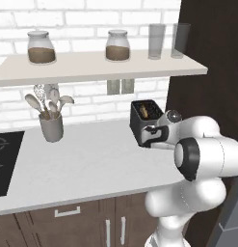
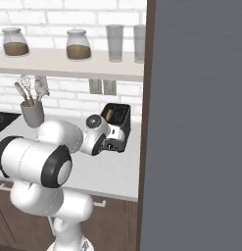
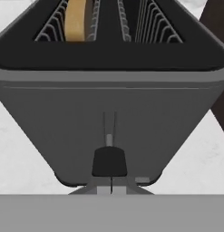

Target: Start the toaster. Once the lever pops up, take the bread to the plate on the dining counter.

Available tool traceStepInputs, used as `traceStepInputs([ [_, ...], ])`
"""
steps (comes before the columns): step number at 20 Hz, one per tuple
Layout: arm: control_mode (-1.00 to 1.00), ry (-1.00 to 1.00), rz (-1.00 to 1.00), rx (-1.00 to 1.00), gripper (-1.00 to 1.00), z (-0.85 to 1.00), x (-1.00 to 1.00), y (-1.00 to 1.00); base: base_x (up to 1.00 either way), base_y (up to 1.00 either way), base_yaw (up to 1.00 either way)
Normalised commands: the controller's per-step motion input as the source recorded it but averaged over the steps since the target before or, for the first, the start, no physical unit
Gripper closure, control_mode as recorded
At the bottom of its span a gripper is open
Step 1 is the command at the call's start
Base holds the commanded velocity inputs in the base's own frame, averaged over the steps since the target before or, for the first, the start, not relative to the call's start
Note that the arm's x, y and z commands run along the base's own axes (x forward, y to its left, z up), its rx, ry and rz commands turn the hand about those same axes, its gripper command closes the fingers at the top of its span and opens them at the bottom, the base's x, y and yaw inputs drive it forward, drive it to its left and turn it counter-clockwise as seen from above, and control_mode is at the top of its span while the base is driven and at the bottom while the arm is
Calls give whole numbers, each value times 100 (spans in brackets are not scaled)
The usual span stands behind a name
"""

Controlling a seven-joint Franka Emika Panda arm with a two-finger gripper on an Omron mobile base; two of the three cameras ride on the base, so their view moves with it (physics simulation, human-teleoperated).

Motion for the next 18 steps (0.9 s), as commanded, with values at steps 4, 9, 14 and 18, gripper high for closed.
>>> traceStepInputs([
  [4,-100,0,-1,0,100,-41,0,0,0,0,0],
  [9,-100,1,-2,0,100,-50,0,0,0,0,0],
  [14,-100,1,-2,0,100,-34,-5,0,0,0,0],
  [18,-100,-26,0,0,100,41,-76,0,0,0,0],
])
